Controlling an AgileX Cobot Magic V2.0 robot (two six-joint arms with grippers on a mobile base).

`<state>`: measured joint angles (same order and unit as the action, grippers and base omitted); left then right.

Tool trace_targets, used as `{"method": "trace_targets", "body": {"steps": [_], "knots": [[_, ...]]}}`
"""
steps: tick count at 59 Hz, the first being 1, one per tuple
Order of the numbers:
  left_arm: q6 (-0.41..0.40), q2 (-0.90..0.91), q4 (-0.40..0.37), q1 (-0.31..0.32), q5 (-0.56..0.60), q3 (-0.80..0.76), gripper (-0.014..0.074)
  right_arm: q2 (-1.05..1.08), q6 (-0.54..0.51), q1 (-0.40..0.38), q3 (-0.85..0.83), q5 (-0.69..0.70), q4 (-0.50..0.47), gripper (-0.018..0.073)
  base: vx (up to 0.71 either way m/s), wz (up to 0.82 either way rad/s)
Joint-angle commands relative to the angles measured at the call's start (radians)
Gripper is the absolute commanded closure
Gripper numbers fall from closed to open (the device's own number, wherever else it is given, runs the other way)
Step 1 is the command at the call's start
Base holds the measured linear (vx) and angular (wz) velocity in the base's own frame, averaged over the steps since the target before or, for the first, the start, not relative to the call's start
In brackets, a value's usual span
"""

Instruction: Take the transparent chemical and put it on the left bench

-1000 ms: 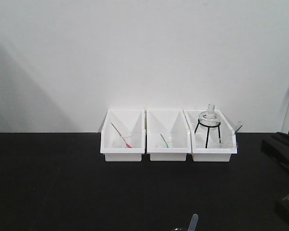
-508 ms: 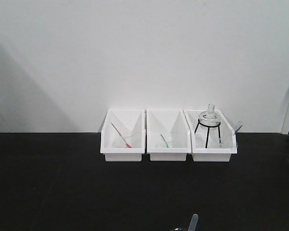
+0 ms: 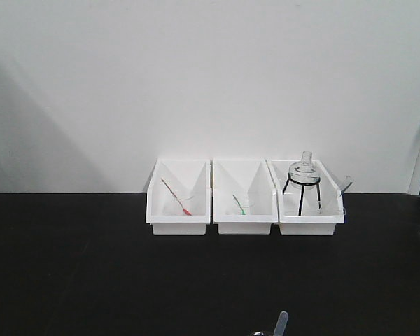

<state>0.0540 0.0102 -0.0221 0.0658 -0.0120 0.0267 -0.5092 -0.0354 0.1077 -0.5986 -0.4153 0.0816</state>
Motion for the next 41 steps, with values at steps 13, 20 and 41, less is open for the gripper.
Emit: {"method": "trace_targets", "body": {"steps": [13,20,41], "knots": [[-0.008,0.019,-0.001,0.002,0.078,0.016,0.0600,0.342,0.133,-0.007,0.422,0.337,-0.013,0.0567,0.00,0.00],[-0.008,0.019,-0.001,0.002,0.078,0.016,0.0600,0.435,0.133,-0.037,0.574,0.427,-0.076,0.0567,0.00,0.00],[-0.008,0.019,-0.001,0.002,0.078,0.016,0.0600,0.531,0.133,-0.090,0.636,0.374,-0.057,0.0567,0.00,0.00]]}}
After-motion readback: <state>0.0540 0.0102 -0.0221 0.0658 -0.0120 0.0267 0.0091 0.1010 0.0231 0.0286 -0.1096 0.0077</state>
